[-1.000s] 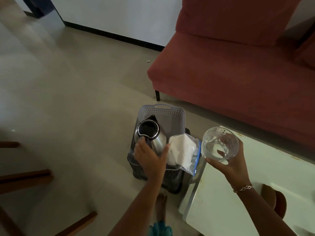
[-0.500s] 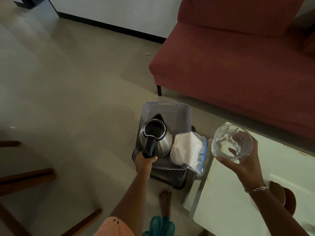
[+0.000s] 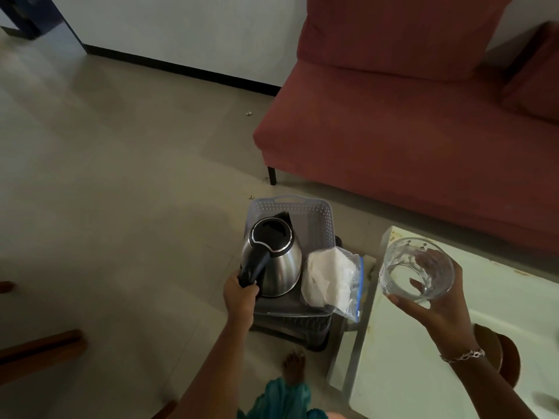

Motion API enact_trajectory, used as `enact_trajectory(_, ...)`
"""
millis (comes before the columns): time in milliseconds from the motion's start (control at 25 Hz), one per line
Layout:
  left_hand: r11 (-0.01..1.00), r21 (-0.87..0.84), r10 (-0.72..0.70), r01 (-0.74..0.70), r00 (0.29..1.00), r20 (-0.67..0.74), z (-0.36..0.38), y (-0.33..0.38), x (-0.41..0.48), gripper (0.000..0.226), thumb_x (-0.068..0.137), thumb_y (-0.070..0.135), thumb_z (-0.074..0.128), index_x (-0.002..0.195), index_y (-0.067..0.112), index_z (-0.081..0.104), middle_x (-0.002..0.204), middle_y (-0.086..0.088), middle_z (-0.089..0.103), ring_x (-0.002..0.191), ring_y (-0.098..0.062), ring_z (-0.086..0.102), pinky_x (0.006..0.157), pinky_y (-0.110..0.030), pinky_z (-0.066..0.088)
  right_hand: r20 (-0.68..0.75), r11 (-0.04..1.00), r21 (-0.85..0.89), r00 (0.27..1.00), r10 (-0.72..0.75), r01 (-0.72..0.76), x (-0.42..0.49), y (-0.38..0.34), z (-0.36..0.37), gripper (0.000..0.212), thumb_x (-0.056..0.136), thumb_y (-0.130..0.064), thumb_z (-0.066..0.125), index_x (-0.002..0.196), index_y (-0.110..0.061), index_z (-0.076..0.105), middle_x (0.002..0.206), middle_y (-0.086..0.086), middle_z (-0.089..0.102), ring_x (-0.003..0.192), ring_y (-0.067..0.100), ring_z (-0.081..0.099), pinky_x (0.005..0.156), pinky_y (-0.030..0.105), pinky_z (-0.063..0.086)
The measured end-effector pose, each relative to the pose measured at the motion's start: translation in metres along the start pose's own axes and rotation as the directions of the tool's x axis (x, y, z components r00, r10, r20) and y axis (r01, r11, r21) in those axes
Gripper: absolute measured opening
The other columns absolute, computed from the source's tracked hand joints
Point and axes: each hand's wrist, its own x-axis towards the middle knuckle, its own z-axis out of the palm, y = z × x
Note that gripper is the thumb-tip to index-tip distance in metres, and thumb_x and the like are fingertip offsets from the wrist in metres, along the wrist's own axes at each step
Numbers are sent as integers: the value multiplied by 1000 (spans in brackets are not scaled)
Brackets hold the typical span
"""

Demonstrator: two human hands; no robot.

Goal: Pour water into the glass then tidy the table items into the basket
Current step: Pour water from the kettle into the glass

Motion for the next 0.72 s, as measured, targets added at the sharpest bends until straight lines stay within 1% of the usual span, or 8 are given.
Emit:
enact_trajectory(80,998,27,58,-58,998,13,-10,15,-8,19,63,-7,59,78,4,56,62,-5,49,66,-21,45,54,-27,39,10,1000,-1,1000,-15,15,-5,-4,-4,85,36,-78,68,111,-61,33,119,-31,36,108,-17,43,83,18,43)
enact_trajectory(200,973,109,198,-202,979,41,-26,47,-28,27,55,8,57,82,8,58,69,-11,55,67,-24,52,62,-39,46,37,999,2,998,-47,47,-11,-12,-14,83,35,-78,69,108,-65,33,119,-31,37,108,-16,44,83,18,42)
enact_trajectory(320,901,228,370,-370,928,44,-37,83,-52,24,67,-8,64,86,5,60,79,-15,60,75,-27,56,70,-39,47,59,997,11,996,-71,70,-19,-19,-29,83,34,-79,68,108,-66,32,120,-30,37,110,-7,46,84,19,43)
enact_trajectory(400,852,287,455,-439,890,12,-40,112,-69,25,68,-9,64,91,2,61,85,-16,62,80,-27,57,74,-37,46,54,996,17,995,-85,85,-26,-21,-43,90,34,-76,71,113,-60,32,123,-21,41,110,3,47,85,22,44)
enact_trajectory(480,788,330,557,-520,830,-23,-39,140,-87,24,68,-6,66,90,1,61,83,-13,61,79,-25,55,72,-33,44,58,994,15,992,-110,109,-32,-19,-57,97,36,-59,77,121,-42,33,126,-5,43,113,13,48,87,29,46)
enact_trajectory(560,707,361,662,-608,749,-35,-34,165,-108,21,68,-4,69,87,0,60,79,-11,59,76,-23,53,67,-31,39,57,993,11,991,-117,117,-37,-18,-70,98,41,-51,74,126,-25,33,121,-8,45,111,11,49,88,31,46)
enact_trajectory(640,618,371,750,-693,662,-12,-26,185,-132,21,68,0,70,86,-1,60,78,-10,57,75,-21,51,66,-30,37,55,993,9,991,-120,120,-43,-19,-83,100,41,-50,72,127,-20,32,115,-21,43,106,1,49,84,19,45)
enact_trajectory(720,492,366,835,-790,547,58,-15,201,-153,23,64,7,69,84,-2,61,77,-9,56,73,-21,51,63,-32,40,41,994,21,993,-112,112,-47,-19,-96,96,41,-45,75,124,-20,32,112,-26,41,102,-5,48,76,6,43)
